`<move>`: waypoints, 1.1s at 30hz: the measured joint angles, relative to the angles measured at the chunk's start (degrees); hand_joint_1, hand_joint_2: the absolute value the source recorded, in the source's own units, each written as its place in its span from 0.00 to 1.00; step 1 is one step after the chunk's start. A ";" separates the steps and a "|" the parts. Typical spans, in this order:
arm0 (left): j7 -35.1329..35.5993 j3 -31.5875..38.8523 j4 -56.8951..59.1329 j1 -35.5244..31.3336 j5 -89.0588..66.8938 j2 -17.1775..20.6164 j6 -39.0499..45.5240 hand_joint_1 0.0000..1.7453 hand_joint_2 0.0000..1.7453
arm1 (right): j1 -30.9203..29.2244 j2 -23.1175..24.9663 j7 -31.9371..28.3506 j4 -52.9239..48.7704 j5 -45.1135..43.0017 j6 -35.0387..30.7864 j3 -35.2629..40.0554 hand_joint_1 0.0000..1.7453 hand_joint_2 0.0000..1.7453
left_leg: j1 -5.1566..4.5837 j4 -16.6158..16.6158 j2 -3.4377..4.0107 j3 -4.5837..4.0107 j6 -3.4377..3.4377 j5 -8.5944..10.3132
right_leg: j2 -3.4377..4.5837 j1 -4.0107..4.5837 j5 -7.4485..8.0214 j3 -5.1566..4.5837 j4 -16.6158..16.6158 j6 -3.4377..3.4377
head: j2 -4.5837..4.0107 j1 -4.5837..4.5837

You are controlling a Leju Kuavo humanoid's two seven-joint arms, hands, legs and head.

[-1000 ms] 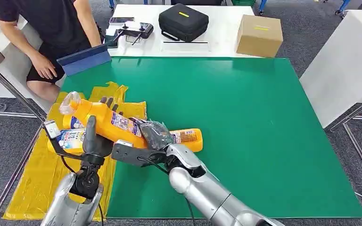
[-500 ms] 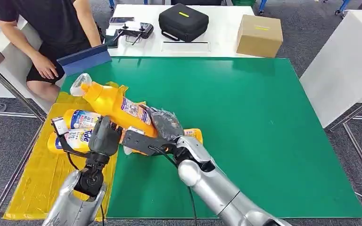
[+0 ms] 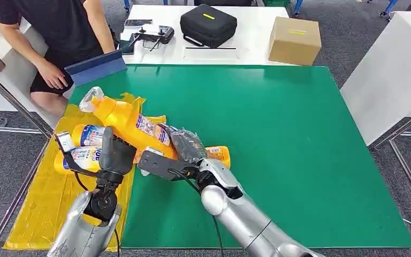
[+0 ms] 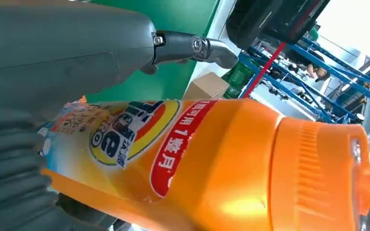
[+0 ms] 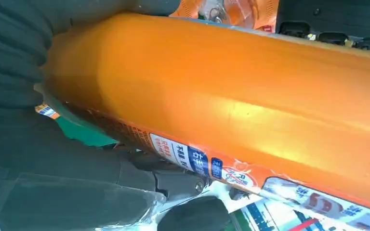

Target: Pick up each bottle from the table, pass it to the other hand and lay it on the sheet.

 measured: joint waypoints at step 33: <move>2.47 -0.11 -0.07 -1.62 -1.68 -2.01 0.63 0.00 1.00 | -1.67 1.36 1.75 3.50 -3.39 -2.05 1.71 1.00 1.00 | 0.00 0.01 -0.01 0.02 0.00 0.01 | 0.00 0.00 0.00 0.00 0.00 0.00 | 0.00 -0.02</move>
